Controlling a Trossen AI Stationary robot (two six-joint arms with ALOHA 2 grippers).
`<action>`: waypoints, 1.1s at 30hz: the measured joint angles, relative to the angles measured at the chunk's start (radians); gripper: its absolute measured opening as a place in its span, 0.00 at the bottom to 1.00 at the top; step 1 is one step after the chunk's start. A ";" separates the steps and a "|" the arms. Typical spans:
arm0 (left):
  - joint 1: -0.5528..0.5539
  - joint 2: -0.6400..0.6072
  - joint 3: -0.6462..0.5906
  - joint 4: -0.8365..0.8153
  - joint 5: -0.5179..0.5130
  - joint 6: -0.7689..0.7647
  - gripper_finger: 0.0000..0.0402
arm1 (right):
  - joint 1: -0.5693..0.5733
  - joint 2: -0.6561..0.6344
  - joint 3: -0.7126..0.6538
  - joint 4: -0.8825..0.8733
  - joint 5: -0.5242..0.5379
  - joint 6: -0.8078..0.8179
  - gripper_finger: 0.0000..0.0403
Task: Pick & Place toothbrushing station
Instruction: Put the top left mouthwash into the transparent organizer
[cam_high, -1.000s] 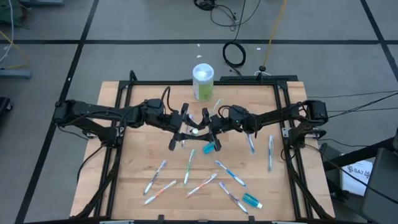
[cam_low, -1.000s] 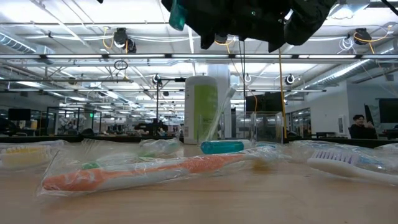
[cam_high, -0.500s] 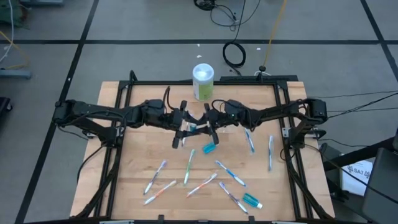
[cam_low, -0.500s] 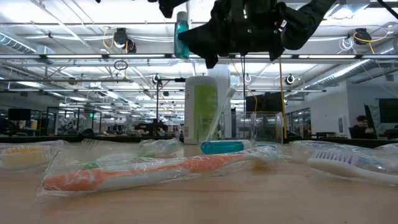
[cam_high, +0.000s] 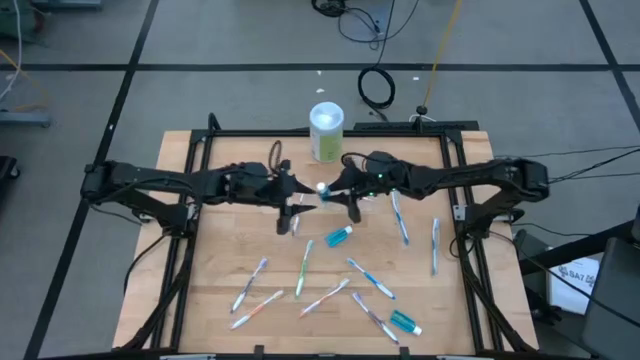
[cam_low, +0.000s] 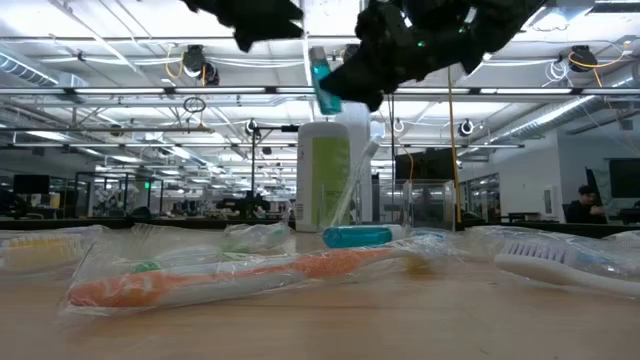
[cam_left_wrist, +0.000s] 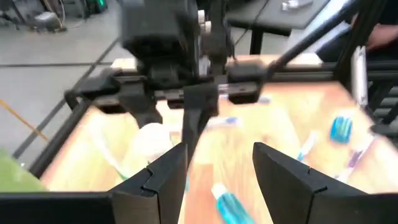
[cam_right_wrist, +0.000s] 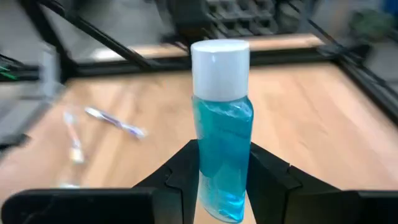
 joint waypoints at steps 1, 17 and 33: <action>0.000 -0.014 0.004 0.008 -0.001 0.000 0.48 | 0.001 -0.029 -0.002 -0.062 0.046 -0.005 0.25; -0.008 -0.218 0.002 -0.181 -0.247 -0.005 0.48 | 0.048 -0.088 -0.412 0.328 0.508 0.167 0.25; -0.014 -0.229 -0.197 -0.146 -0.277 -0.118 0.48 | 0.047 0.021 -0.415 0.409 0.557 0.178 0.25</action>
